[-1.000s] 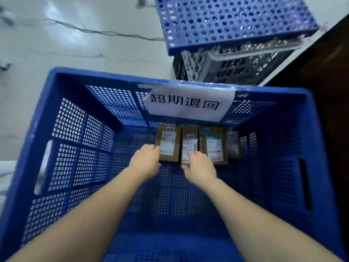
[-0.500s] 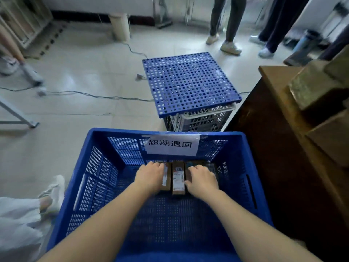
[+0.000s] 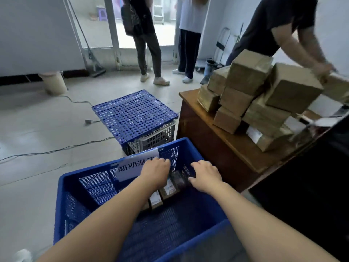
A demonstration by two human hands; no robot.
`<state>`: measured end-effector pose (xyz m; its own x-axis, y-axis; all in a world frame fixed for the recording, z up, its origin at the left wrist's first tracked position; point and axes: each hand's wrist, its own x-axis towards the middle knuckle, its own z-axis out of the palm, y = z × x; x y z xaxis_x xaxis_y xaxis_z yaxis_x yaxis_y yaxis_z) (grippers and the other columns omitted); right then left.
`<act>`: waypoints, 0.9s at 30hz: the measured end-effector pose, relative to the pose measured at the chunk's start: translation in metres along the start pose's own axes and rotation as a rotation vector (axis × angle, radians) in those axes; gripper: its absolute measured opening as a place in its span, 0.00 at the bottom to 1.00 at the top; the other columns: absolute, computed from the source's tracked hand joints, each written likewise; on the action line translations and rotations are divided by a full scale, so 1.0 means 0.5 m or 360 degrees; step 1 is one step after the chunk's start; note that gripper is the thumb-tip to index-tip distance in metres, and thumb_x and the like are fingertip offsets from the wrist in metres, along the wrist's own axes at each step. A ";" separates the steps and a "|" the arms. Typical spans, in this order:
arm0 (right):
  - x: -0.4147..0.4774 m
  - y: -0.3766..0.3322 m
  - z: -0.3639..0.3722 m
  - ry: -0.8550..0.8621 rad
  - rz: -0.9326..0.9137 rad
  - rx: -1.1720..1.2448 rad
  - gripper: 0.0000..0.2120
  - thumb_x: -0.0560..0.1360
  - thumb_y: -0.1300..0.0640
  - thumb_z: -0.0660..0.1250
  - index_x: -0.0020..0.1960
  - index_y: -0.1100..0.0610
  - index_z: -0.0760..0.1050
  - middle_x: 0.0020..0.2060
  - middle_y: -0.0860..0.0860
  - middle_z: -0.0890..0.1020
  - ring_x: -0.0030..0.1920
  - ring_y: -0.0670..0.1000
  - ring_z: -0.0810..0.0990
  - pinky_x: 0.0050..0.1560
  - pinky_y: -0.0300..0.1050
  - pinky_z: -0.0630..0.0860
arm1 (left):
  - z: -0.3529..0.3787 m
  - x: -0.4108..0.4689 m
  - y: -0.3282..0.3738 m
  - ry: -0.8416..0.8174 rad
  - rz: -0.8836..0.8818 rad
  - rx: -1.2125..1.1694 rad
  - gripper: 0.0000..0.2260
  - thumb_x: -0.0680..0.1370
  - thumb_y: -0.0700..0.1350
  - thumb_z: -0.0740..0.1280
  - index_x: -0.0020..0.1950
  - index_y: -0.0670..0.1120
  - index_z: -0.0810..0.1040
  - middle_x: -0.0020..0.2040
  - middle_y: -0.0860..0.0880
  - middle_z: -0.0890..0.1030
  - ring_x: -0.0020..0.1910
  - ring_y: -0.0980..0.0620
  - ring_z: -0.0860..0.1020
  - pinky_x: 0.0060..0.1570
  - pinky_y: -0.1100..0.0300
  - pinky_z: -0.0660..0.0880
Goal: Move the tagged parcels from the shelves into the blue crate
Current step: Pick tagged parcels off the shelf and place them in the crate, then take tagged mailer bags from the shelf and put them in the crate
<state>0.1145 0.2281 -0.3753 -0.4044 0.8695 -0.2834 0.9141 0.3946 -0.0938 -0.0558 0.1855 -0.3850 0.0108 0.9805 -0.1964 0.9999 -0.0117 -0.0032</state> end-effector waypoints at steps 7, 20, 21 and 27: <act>-0.169 0.153 -0.105 0.0162 0.0289 0.0063 0.26 0.76 0.43 0.65 0.70 0.54 0.67 0.66 0.54 0.71 0.68 0.57 0.68 0.65 0.52 0.68 | -0.140 -0.011 0.194 0.0149 0.0314 0.0078 0.16 0.77 0.44 0.63 0.65 0.45 0.69 0.62 0.45 0.76 0.62 0.44 0.74 0.56 0.51 0.72; -0.591 0.498 -0.218 0.0431 0.0745 0.0101 0.28 0.76 0.46 0.65 0.72 0.54 0.65 0.68 0.55 0.70 0.68 0.58 0.67 0.66 0.54 0.69 | -0.318 -0.123 0.679 0.0392 0.0786 0.0107 0.17 0.77 0.48 0.65 0.65 0.46 0.70 0.62 0.46 0.76 0.62 0.45 0.73 0.59 0.51 0.71; -0.628 0.525 -0.219 0.0450 0.0776 0.0103 0.28 0.76 0.46 0.65 0.72 0.54 0.65 0.68 0.55 0.69 0.68 0.58 0.67 0.66 0.54 0.69 | -0.324 -0.137 0.720 0.0420 0.0824 0.0115 0.16 0.77 0.47 0.65 0.64 0.46 0.70 0.61 0.46 0.76 0.62 0.45 0.73 0.58 0.50 0.72; -0.850 0.673 -0.215 0.0571 0.1002 0.0095 0.28 0.76 0.45 0.66 0.72 0.55 0.65 0.69 0.55 0.69 0.70 0.57 0.66 0.67 0.54 0.68 | -0.352 -0.231 0.962 0.0512 0.1032 0.0128 0.17 0.77 0.49 0.66 0.64 0.46 0.70 0.61 0.46 0.77 0.62 0.45 0.73 0.56 0.51 0.72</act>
<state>0.5907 0.0232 -0.1836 0.2233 0.9743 0.0288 0.9727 -0.2208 -0.0707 0.4249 0.1013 -0.1911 0.6145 0.7805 0.1148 0.7885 -0.6122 -0.0588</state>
